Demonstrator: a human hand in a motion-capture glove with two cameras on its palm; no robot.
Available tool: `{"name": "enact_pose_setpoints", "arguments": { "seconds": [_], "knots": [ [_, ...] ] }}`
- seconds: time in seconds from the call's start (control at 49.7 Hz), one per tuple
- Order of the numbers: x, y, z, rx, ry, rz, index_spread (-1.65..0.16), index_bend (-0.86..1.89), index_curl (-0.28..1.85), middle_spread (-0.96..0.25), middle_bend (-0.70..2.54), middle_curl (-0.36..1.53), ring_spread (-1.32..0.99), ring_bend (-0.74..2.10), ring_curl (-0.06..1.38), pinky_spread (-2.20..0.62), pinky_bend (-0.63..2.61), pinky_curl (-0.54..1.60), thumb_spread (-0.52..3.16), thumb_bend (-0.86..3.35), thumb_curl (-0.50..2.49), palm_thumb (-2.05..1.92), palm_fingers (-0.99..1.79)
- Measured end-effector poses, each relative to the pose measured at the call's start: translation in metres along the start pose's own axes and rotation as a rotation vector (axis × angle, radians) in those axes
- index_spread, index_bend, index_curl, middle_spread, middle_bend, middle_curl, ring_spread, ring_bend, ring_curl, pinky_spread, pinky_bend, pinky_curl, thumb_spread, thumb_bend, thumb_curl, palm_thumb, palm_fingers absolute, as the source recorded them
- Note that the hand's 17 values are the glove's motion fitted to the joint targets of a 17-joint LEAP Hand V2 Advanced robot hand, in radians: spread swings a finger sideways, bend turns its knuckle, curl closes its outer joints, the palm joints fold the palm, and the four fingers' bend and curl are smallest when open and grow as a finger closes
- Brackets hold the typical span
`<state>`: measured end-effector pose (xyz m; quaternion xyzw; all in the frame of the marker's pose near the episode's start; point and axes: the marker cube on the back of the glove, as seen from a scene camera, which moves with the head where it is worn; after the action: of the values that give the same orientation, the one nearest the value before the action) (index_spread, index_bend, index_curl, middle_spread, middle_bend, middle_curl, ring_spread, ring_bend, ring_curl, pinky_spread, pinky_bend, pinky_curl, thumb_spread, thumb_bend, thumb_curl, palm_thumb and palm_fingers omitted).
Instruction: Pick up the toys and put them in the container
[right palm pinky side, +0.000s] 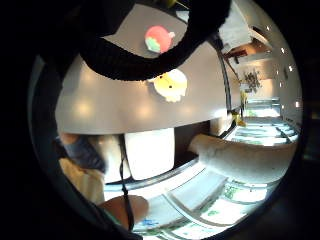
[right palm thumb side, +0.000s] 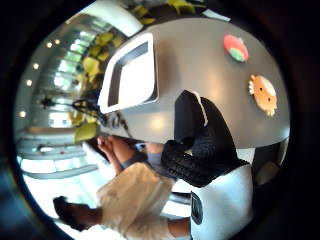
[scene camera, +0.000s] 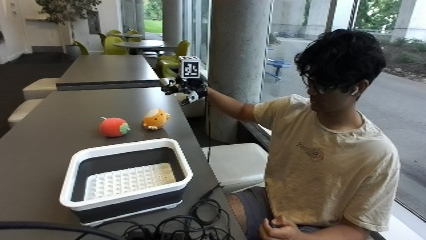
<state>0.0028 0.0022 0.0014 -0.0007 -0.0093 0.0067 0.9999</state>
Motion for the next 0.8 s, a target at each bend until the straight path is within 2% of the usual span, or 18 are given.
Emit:
{"name": "enact_pose_setpoints", "arguments": {
  "seconds": [0.141,0.201,0.262,0.302,0.342,0.443,0.543,0.644,0.704,0.805],
  "knots": [
    [0.001,0.001,-0.003,-0.004,0.032,0.018,-0.20,0.14,0.07,-0.02,0.14,0.05,-0.02,0.21,0.05,-0.01,0.75,0.22,0.91,0.10,0.04,0.10,-0.01],
    [-0.005,0.003,-0.002,-0.007,-0.032,0.086,-0.22,0.15,0.09,-0.01,0.15,0.07,-0.02,0.22,0.07,-0.01,0.79,0.24,1.07,0.11,0.06,0.10,-0.03],
    [-0.006,0.001,-0.002,-0.011,-0.011,0.053,-0.23,0.16,0.12,-0.02,0.15,0.08,-0.02,0.23,0.08,-0.01,0.81,0.26,1.18,0.11,0.08,0.09,-0.05],
    [-0.007,0.002,-0.001,-0.012,-0.034,0.090,-0.24,0.16,0.13,-0.02,0.16,0.09,-0.02,0.24,0.09,-0.01,0.82,0.27,1.24,0.11,0.09,0.08,-0.05],
    [-0.005,0.003,0.000,-0.014,-0.029,0.118,-0.25,0.16,0.14,-0.02,0.16,0.11,-0.02,0.25,0.10,0.00,0.82,0.27,1.29,0.11,0.10,0.09,-0.06],
    [0.003,0.000,0.001,-0.018,0.030,0.025,-0.26,0.16,0.16,-0.02,0.16,0.13,-0.03,0.26,0.12,0.00,0.83,0.29,1.38,0.10,0.12,0.07,-0.08],
    [0.007,-0.001,0.004,-0.021,0.017,0.029,-0.26,0.15,0.19,-0.02,0.16,0.15,-0.02,0.26,0.14,-0.01,0.84,0.30,1.44,0.10,0.14,0.07,-0.08],
    [-0.020,-0.015,0.000,-0.037,0.028,0.020,-0.27,0.15,0.20,-0.02,0.16,0.17,-0.03,0.26,0.15,0.00,0.84,0.31,1.47,0.09,0.16,0.06,-0.09],
    [-0.041,-0.028,-0.001,-0.041,-0.004,0.039,-0.27,0.14,0.21,-0.02,0.16,0.18,-0.02,0.26,0.16,-0.01,0.85,0.31,1.48,0.09,0.17,0.06,-0.10],
    [-0.009,-0.039,0.007,-0.047,0.023,0.120,-0.27,0.14,0.22,-0.02,0.16,0.19,-0.03,0.26,0.17,0.00,0.85,0.32,1.49,0.08,0.18,0.05,-0.10]
  ]
}}
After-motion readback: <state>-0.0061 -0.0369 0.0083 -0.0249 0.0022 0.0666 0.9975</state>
